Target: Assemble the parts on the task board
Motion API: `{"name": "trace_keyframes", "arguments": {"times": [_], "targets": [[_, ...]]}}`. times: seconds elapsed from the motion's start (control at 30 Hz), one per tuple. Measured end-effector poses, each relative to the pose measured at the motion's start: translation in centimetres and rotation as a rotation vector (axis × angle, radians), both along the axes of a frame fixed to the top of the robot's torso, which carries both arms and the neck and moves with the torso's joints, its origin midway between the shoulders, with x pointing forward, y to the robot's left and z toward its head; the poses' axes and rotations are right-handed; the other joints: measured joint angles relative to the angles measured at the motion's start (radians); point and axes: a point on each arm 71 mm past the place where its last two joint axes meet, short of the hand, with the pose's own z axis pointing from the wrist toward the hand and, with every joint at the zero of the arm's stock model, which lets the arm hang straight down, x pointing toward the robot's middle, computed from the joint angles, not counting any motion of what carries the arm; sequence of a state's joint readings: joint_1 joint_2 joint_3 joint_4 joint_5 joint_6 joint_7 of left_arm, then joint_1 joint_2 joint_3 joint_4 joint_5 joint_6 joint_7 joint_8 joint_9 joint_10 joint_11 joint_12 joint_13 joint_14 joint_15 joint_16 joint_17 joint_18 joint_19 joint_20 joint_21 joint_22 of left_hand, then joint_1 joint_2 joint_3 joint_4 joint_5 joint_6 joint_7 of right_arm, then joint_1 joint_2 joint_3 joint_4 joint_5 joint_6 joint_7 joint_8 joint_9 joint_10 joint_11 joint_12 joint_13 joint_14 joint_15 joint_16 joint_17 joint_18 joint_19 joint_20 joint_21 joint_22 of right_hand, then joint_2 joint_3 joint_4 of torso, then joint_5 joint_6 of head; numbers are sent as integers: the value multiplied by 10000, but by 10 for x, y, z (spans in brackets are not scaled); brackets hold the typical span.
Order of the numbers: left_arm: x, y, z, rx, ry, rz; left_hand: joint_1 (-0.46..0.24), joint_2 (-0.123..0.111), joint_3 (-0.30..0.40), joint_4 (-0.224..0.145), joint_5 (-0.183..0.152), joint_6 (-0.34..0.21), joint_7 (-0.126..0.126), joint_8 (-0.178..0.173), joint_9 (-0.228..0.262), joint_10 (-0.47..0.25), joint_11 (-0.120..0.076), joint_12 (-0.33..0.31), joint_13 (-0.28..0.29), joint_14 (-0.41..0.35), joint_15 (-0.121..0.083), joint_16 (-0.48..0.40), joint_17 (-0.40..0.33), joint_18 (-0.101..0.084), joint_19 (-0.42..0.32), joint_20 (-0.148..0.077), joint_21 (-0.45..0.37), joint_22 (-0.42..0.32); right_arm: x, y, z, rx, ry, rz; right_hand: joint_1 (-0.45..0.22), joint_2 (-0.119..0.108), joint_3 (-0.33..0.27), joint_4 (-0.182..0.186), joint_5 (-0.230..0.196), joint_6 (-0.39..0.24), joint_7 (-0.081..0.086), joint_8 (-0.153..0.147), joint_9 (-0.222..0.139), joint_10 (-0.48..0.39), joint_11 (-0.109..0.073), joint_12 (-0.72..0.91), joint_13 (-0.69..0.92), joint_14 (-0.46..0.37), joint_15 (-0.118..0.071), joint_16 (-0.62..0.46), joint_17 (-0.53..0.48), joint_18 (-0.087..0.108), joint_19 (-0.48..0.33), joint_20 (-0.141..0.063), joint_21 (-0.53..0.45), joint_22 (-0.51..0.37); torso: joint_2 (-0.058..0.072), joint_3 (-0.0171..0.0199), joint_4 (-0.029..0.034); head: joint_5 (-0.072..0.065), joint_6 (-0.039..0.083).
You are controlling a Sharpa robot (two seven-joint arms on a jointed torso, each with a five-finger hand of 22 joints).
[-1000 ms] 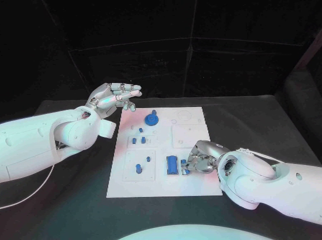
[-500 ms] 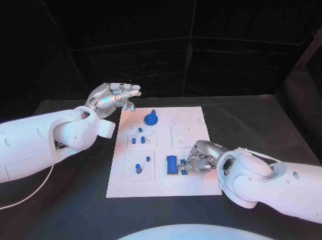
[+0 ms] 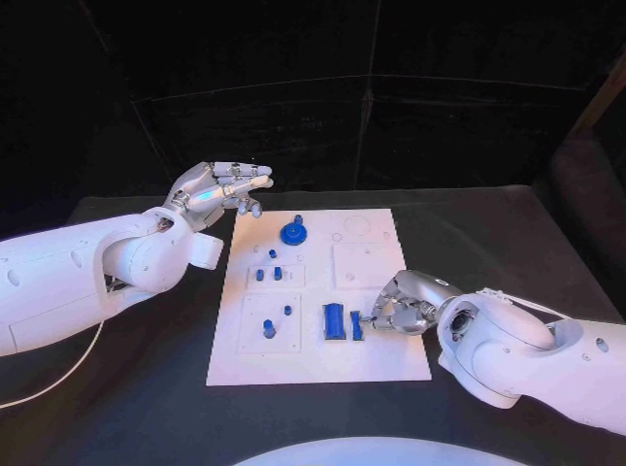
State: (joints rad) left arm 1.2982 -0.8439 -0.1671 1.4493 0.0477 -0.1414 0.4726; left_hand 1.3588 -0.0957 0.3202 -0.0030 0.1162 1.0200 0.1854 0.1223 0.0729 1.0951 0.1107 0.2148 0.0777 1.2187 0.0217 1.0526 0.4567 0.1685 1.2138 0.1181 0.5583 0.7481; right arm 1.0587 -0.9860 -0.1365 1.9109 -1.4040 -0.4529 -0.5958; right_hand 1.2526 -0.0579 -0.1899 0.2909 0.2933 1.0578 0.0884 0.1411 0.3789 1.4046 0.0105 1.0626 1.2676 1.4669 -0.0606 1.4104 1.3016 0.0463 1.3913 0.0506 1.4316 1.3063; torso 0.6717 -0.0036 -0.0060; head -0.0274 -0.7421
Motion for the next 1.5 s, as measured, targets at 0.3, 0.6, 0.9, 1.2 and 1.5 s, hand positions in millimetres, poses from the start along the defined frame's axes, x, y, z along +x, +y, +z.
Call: {"name": "trace_keyframes", "arguments": {"times": [0.3, 0.6, 0.9, 1.2, 1.5], "targets": [[10, 5, -2, 44, -209, 507, 43, 43, -45, 46, 0, 152, -152, 208, 43, 147, -146, 135, -13, -318, -51, -166, -237, 1, -101, -12, -163, -80, 56, -40, 28, 2571, -1105, -754, 1922, 540, 341, -454, -26, -797, 467, -423, -347, -2826, 432, -6061, -3964, -1877, 413, -5771, -5991, 1246, -3856, 343, -4450, -5522, -176, -79, 29, -299, 370], [30, 7, -9, 156, -355, 1360, 43, 43, -163, 305, 0, -278, -13, -73, -68, -84, 144, -427, -136, -1968, 378, -3986, -1997, 0, -2083, 358, -2159, -1370, 109, -62, 25, 5792, -1082, -1665, 3240, 584, 706, -630, 183, -1183, 1122, -753, -1220, -3743, 1485, -9745, -9059, -4375, 1648, -11732, -9681, 1252, -5679, 1656, -9905, -9365, -505, -210, 100, -515, 1231], [49, 3, -21, 210, -240, 2197, 43, 43, -828, 509, 0, -650, -145, -544, -67, -1188, 857, -1453, -148, -3330, 1422, -7829, -3599, 7, -5253, 1605, -4924, -3912, 149, -65, 20, 8066, -1363, -2032, 2979, 834, 558, -1199, 7, -1129, 1067, -753, -2071, -3375, 1363, -9942, -11162, -2919, 1549, -12578, -10304, 1250, -4322, 1577, -11302, -10616, -756, -229, 116, -469, 1712], [54, 3, -27, 211, -53, 2580, -1282, 518, -1724, 432, -86, -1901, -99, -789, -284, -2838, 652, -1730, -346, -4222, 1430, -9147, -4104, 7, -7255, 1465, -5215, -5365, 162, -59, 25, 8833, -1637, -1850, 1347, 825, 614, -1635, -520, -1812, 904, -958, -2543, -4171, 1232, -10167, -12010, -3740, 1291, -13092, -10710, 1248, -4886, 1398, -12059, -11246, -804, -207, 121, -358, 1824], [31, -10, -40, -40, 376, 2493, -5169, 863, -2166, 98, -790, -4519, -650, -1097, -629, -5400, 95, -2031, -682, -6741, 908, -9625, -4468, -382, -8796, 632, -5488, -6034, 138, -33, 19, 9685, -1232, -1941, -2998, 637, 1170, -2190, -1276, -4558, 348, -1274, -3137, -7266, 746, -10512, -12529, -7174, 751, -13802, -11432, 851, -7720, 799, -12771, -11817, -1048, -85, 92, 58, 1551]]}}
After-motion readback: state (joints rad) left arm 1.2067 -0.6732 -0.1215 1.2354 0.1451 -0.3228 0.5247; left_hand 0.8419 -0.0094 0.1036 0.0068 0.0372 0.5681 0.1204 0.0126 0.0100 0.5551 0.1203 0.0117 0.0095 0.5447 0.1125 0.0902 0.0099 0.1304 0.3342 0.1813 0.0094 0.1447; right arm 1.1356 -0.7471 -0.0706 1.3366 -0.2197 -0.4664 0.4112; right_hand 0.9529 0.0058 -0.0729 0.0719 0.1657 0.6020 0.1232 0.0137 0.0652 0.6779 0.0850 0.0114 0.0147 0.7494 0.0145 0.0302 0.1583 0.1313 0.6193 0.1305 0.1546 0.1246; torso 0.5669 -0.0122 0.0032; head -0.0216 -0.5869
